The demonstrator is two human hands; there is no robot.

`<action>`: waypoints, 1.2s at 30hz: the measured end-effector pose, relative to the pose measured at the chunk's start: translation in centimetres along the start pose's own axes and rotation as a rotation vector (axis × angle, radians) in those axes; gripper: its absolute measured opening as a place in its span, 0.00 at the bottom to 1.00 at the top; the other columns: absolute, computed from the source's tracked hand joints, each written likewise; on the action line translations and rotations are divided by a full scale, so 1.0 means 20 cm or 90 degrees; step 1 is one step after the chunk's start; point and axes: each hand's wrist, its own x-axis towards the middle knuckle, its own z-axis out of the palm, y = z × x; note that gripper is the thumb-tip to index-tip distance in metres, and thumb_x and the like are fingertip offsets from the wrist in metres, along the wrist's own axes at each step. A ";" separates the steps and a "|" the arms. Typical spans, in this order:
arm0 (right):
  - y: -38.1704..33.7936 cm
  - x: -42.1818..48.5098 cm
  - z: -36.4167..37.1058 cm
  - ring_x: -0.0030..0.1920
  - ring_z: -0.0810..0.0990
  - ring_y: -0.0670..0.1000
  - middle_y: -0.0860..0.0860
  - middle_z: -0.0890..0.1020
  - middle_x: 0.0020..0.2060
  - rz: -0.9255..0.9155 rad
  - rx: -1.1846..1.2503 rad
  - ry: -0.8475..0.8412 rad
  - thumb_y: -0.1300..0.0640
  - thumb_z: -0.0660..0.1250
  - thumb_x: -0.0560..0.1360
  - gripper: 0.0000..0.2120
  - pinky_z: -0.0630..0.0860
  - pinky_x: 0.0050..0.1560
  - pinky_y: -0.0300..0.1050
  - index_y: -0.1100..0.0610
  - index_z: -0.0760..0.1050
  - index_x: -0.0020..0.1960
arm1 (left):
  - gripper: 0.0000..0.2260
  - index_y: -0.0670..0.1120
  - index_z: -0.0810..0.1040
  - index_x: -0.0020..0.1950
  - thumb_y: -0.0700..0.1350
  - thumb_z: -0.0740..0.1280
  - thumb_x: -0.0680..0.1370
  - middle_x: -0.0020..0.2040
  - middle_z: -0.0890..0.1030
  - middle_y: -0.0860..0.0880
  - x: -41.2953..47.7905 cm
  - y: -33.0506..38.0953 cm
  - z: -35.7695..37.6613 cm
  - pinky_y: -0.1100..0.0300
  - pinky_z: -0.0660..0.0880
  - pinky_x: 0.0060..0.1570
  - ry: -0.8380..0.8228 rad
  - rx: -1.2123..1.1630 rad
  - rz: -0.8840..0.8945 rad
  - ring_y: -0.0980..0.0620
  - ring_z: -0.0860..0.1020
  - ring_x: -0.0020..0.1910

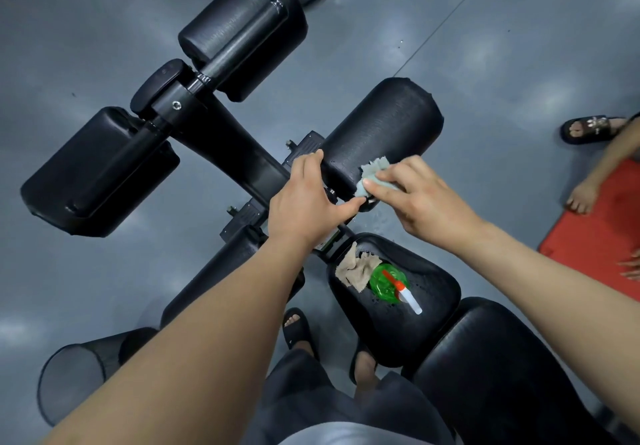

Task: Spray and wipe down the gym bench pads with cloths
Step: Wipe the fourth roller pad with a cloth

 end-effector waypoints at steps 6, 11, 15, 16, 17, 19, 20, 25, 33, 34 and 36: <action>-0.05 0.12 -0.02 0.49 0.74 0.62 0.61 0.78 0.51 0.012 -0.007 0.009 0.70 0.58 0.74 0.22 0.77 0.44 0.56 0.60 0.80 0.64 | 0.43 0.49 0.63 0.75 0.72 0.70 0.70 0.72 0.67 0.55 0.00 0.00 0.00 0.51 0.78 0.50 0.002 0.029 0.014 0.52 0.80 0.56; -0.09 0.30 -0.03 0.47 0.74 0.63 0.59 0.79 0.49 0.055 -0.026 0.025 0.61 0.55 0.75 0.21 0.77 0.44 0.55 0.58 0.82 0.60 | 0.43 0.49 0.62 0.75 0.71 0.71 0.69 0.72 0.67 0.55 0.00 0.00 0.00 0.50 0.78 0.50 0.002 0.028 0.008 0.51 0.79 0.56; -0.11 0.26 -0.01 0.47 0.72 0.60 0.57 0.78 0.47 0.112 0.000 0.064 0.62 0.57 0.77 0.17 0.75 0.44 0.53 0.59 0.82 0.57 | 0.45 0.52 0.60 0.76 0.72 0.73 0.67 0.72 0.65 0.57 -0.02 0.01 -0.01 0.53 0.75 0.51 -0.001 -0.009 -0.002 0.54 0.78 0.57; -0.10 0.22 0.01 0.48 0.71 0.60 0.57 0.78 0.48 0.122 0.008 0.072 0.63 0.59 0.78 0.15 0.76 0.44 0.55 0.60 0.82 0.58 | 0.45 0.52 0.60 0.76 0.71 0.73 0.67 0.73 0.64 0.57 -0.02 0.01 -0.01 0.54 0.74 0.50 -0.003 -0.015 -0.002 0.54 0.78 0.57; -0.10 0.19 0.01 0.49 0.71 0.60 0.57 0.78 0.48 0.134 0.015 0.080 0.64 0.61 0.78 0.13 0.76 0.43 0.56 0.61 0.81 0.58 | 0.46 0.52 0.59 0.77 0.71 0.73 0.67 0.74 0.64 0.56 -0.02 0.00 -0.01 0.55 0.72 0.50 -0.004 -0.015 -0.001 0.54 0.78 0.57; -0.09 0.15 0.03 0.50 0.71 0.60 0.57 0.78 0.49 0.161 0.024 0.088 0.63 0.61 0.80 0.13 0.77 0.39 0.57 0.61 0.81 0.59 | 0.50 0.50 0.57 0.79 0.72 0.72 0.67 0.76 0.62 0.55 -0.01 0.00 -0.01 0.54 0.72 0.51 -0.008 -0.001 -0.008 0.53 0.78 0.60; -0.10 0.14 0.04 0.50 0.71 0.60 0.58 0.77 0.49 0.169 0.024 0.090 0.63 0.61 0.80 0.13 0.77 0.36 0.57 0.60 0.81 0.60 | 0.52 0.50 0.55 0.80 0.73 0.72 0.67 0.78 0.62 0.54 0.00 0.00 -0.01 0.53 0.73 0.53 -0.015 0.008 -0.017 0.53 0.77 0.64; -0.16 0.16 0.04 0.50 0.70 0.60 0.59 0.77 0.51 0.063 0.006 0.047 0.66 0.62 0.75 0.18 0.70 0.42 0.48 0.59 0.80 0.63 | 0.49 0.49 0.57 0.80 0.71 0.70 0.66 0.76 0.65 0.54 0.01 0.00 0.00 0.51 0.74 0.56 -0.020 0.001 -0.027 0.52 0.77 0.64; 0.08 0.43 -0.09 0.50 0.72 0.63 0.56 0.76 0.49 0.237 -0.105 0.057 0.65 0.60 0.73 0.17 0.72 0.52 0.55 0.56 0.83 0.56 | 0.49 0.49 0.60 0.77 0.73 0.72 0.66 0.73 0.65 0.55 0.00 0.00 0.00 0.51 0.74 0.55 -0.007 -0.001 -0.011 0.53 0.77 0.62; 0.09 0.43 -0.08 0.50 0.72 0.63 0.57 0.75 0.48 0.253 -0.106 0.064 0.66 0.61 0.73 0.17 0.73 0.53 0.56 0.57 0.83 0.56 | 0.49 0.49 0.60 0.77 0.73 0.72 0.65 0.74 0.65 0.55 0.00 0.00 0.00 0.51 0.74 0.55 -0.008 0.000 -0.012 0.53 0.77 0.62; 0.03 0.39 -0.05 0.48 0.72 0.63 0.58 0.75 0.47 0.235 -0.086 0.081 0.67 0.61 0.72 0.16 0.74 0.49 0.58 0.60 0.82 0.55 | 0.49 0.49 0.59 0.77 0.73 0.72 0.66 0.74 0.65 0.55 0.00 0.00 0.00 0.52 0.74 0.53 -0.011 0.005 -0.014 0.53 0.77 0.61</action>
